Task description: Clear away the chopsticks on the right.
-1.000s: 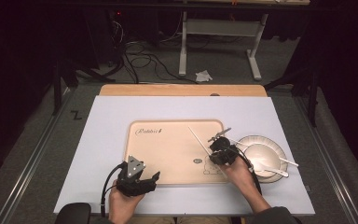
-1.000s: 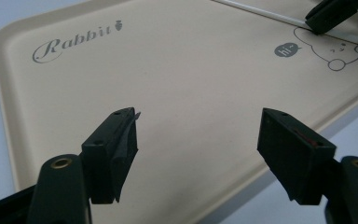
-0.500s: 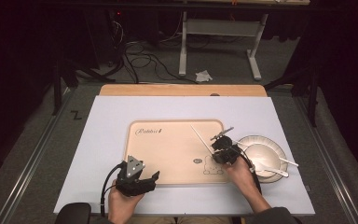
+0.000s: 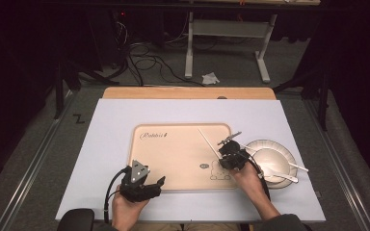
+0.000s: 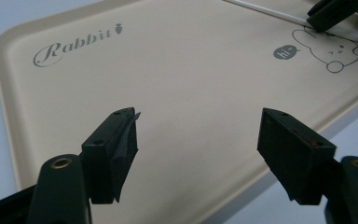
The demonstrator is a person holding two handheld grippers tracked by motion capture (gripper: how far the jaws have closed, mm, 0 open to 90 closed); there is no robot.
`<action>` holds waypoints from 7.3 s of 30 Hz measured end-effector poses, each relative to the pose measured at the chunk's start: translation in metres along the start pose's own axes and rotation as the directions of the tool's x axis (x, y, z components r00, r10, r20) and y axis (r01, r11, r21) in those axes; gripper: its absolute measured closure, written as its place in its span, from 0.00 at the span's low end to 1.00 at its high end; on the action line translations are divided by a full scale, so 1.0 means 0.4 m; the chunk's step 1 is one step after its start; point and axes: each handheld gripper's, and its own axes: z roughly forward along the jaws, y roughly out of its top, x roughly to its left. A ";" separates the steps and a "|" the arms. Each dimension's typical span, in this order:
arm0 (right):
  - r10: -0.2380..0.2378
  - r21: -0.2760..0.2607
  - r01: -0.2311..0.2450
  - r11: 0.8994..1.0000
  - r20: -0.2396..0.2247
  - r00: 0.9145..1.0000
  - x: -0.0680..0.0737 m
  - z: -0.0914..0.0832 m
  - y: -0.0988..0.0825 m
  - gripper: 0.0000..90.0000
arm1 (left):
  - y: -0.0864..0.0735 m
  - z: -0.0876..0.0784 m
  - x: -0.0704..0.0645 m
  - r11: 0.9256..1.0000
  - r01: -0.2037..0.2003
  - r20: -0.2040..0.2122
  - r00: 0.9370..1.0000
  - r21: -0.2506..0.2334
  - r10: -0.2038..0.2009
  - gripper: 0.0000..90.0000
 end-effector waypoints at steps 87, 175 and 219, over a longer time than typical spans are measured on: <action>0.223 -0.244 -0.187 0.952 0.128 0.967 -0.374 -0.278 -0.307 0.76 | 0.035 0.063 -0.031 0.995 -0.096 0.093 0.991 0.014 0.095 0.31; 0.160 -0.243 -0.161 0.956 -0.025 0.987 -0.356 -0.305 -0.270 0.95 | 0.024 0.057 -0.016 0.998 -0.066 0.076 0.995 0.015 0.065 0.31; -0.018 -0.153 -0.004 0.988 -0.144 0.989 -0.055 -0.204 -0.144 0.95 | 0.045 0.081 -0.031 0.994 -0.105 0.066 0.992 -0.010 0.105 0.31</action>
